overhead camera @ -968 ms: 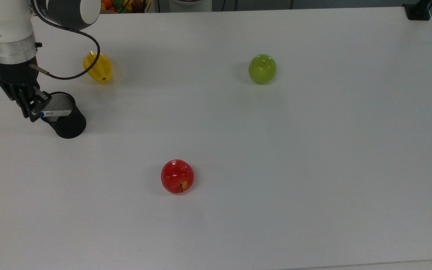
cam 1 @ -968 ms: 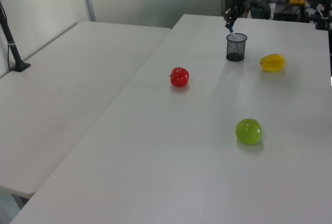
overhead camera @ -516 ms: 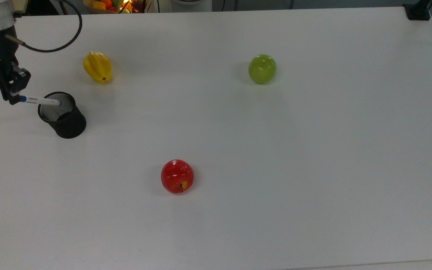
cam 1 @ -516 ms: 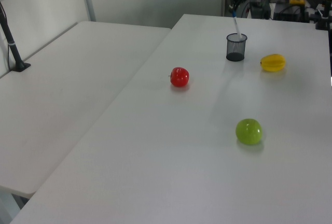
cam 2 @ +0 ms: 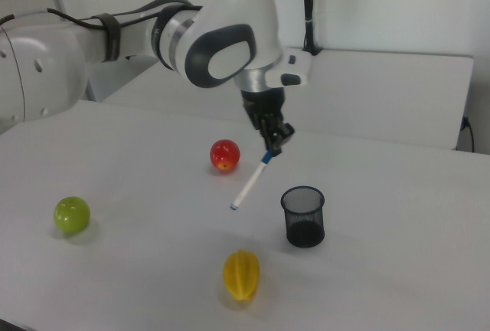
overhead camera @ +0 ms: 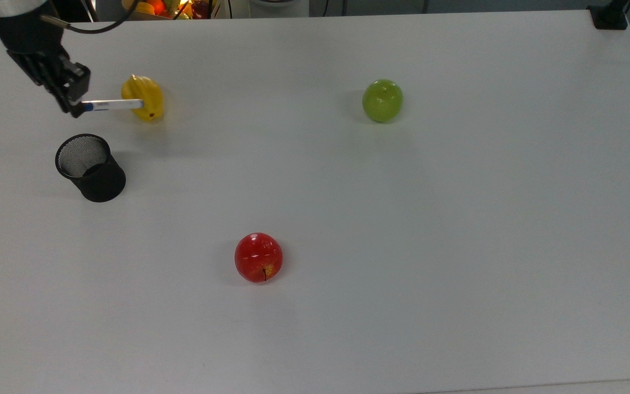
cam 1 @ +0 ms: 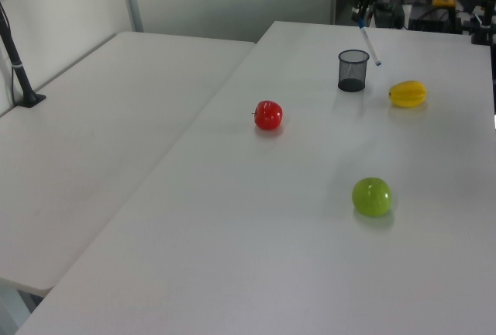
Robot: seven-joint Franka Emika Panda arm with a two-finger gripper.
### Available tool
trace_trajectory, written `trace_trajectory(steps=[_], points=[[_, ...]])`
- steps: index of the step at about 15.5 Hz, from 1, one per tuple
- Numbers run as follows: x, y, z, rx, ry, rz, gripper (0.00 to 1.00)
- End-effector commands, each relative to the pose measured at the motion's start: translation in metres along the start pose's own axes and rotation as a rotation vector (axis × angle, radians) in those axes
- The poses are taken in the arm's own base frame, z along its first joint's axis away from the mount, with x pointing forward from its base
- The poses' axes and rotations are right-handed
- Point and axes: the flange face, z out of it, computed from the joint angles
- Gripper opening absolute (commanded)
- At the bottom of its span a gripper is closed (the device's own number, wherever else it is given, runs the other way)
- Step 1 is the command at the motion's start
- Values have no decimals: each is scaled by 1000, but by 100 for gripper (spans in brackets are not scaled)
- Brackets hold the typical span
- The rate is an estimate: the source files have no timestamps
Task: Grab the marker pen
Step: 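Lift the marker up out of the pen cup, then carry the marker away from the cup and lower it toward the table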
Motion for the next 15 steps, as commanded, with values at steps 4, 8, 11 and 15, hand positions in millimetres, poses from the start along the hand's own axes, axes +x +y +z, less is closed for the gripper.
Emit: trace_trajectory(steps=[4,8,11,15], points=[[-59,-120,32,-25,-251,-237,12],[-96,-176,67,-99,-385,-406,14],[-117,-205,112,-152,-460,-470,14],[-129,-216,155,-199,-521,-504,15]])
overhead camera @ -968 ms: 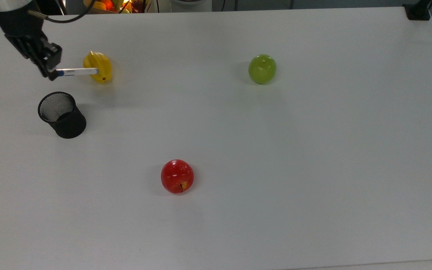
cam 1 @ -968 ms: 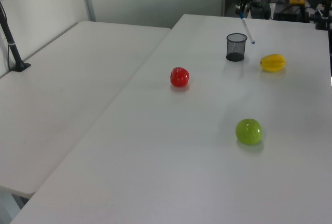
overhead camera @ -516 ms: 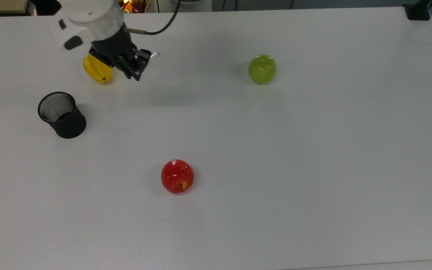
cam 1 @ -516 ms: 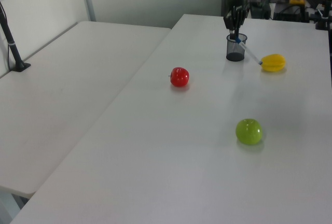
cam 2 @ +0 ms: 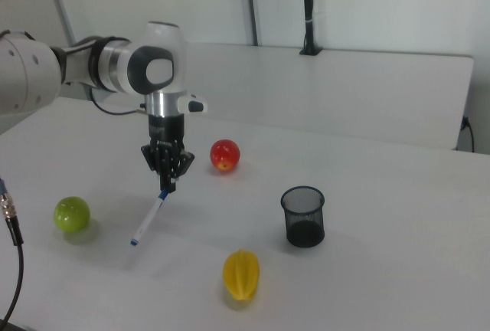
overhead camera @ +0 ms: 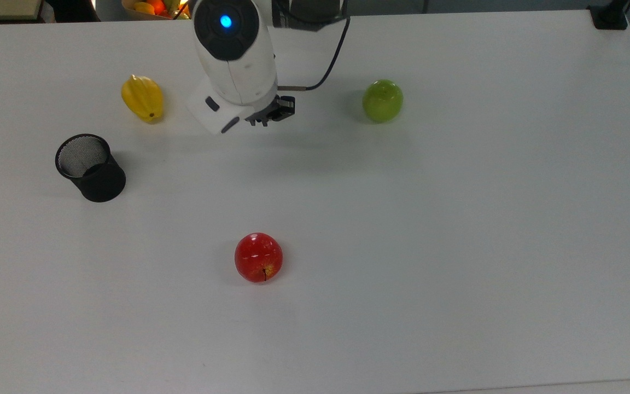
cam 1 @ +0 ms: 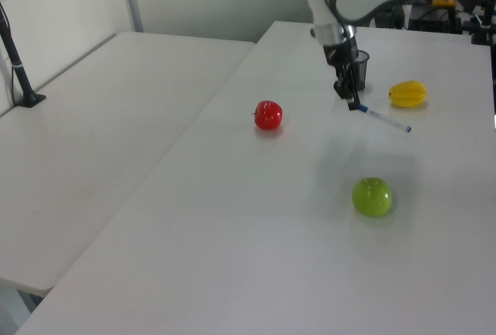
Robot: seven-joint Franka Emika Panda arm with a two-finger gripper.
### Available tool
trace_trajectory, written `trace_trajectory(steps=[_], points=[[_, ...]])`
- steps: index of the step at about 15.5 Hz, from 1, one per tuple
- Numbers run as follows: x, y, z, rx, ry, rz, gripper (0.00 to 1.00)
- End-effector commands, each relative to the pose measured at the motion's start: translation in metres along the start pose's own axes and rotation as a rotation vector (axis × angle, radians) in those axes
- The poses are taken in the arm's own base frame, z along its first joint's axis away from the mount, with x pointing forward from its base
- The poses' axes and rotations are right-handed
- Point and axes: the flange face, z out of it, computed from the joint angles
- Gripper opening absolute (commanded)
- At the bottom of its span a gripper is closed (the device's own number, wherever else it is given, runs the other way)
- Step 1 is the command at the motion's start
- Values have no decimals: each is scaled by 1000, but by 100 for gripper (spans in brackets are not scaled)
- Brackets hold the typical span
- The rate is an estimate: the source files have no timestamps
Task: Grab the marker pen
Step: 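Carry the marker away from the cup and lower it toward the table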
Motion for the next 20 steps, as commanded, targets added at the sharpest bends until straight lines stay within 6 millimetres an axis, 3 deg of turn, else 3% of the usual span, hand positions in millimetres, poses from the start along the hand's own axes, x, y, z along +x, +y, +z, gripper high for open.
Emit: trace_trajectory(steps=[1,3,6,7,9,10,11,13,16,19,20], points=[[8,-10,34,-41,-70,-41,19],[14,-30,57,-78,-103,-67,26],[16,-29,62,-82,-106,-66,36],[16,-29,62,-82,-106,-66,44],[17,-23,61,-86,-102,-25,87],[17,-20,58,-95,-96,-5,100],[16,-16,51,-101,-86,2,100],[10,3,28,-89,-49,30,100],[-14,53,-25,-40,38,98,100],[-59,111,-90,41,139,158,100],[-73,125,-102,67,148,160,100]])
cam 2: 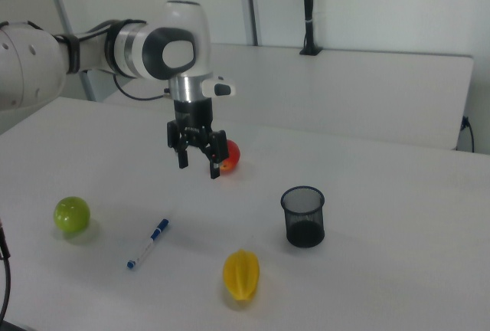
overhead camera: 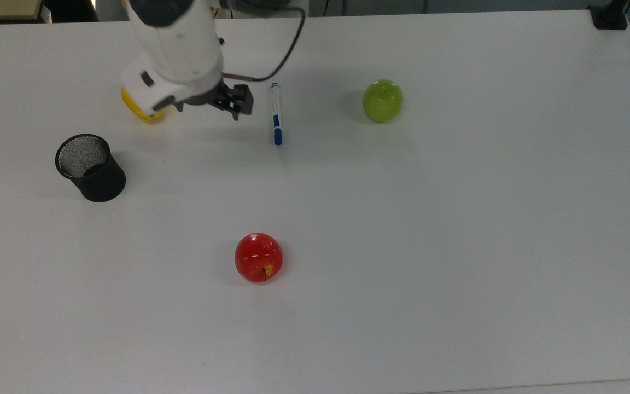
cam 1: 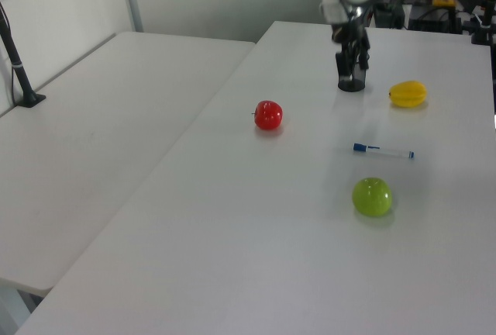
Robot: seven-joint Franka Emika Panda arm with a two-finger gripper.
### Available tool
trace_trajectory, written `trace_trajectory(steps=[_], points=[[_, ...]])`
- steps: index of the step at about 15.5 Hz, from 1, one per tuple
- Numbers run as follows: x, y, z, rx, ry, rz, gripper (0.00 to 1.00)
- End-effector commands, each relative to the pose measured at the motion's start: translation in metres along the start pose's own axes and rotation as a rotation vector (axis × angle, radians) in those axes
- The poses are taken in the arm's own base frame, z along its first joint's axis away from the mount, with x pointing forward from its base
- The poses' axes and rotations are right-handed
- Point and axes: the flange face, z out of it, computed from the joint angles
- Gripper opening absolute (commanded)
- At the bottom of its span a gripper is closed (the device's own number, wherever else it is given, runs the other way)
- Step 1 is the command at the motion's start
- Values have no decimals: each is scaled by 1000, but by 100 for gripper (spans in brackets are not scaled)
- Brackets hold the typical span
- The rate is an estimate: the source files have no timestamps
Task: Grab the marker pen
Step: 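Carry the marker away from the cup and lower it toward the table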
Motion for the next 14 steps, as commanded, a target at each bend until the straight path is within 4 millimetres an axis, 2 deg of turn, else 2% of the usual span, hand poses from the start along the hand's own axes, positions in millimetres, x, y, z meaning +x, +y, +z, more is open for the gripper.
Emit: trace_trajectory(steps=[1,3,6,14], points=[[-53,60,-63,113,46,40,100],[-69,71,-84,122,54,67,100],[-85,80,-95,125,31,80,100],[-95,94,-106,132,54,102,100]])
